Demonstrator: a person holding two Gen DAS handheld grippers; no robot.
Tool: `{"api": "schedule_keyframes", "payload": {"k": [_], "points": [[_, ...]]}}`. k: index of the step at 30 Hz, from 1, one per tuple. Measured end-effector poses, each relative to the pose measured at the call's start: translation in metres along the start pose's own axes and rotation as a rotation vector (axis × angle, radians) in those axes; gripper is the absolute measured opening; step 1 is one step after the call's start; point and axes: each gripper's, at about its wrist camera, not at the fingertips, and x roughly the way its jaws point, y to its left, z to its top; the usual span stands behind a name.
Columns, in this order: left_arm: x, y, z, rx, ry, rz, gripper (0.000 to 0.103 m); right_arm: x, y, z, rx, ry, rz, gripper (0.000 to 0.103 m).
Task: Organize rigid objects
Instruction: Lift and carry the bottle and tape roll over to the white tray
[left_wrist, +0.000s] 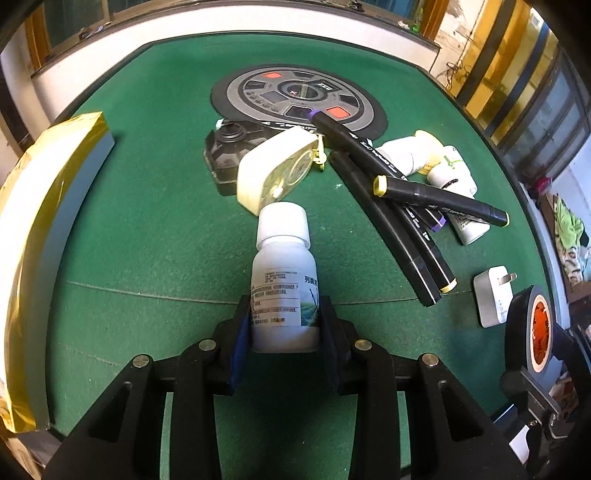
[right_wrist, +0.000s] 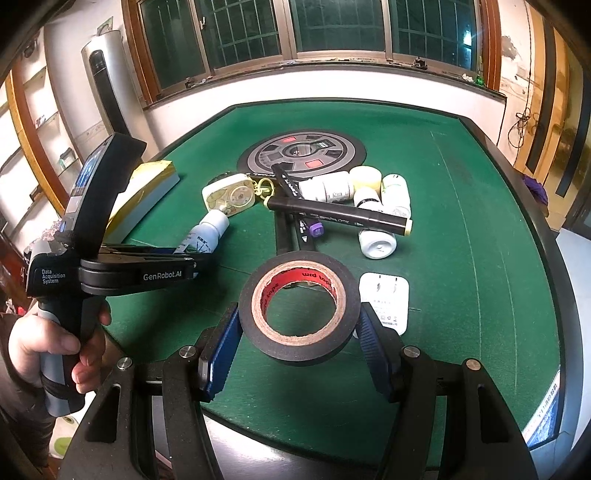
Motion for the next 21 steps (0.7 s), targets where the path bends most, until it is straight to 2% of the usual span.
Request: {"api": "schedule_keyframes", "payload": {"k": [8,17,21], "points": [[-0.013,0.020,-0.005,-0.059,-0.028,-0.016,0.032,0.000,0.009,0.002,-0.018,-0.008,0.003,0.057],[-0.074,0.070,-0.018,-0.194,-0.177,-0.011,0.032,0.003,0.033,0.014,-0.077,-0.028,0.046,0.057],[-0.103,0.110,-0.026,-0.269,-0.240,0.038,0.032,0.011,0.048,0.021,-0.108,-0.022,0.071,0.057]]}}
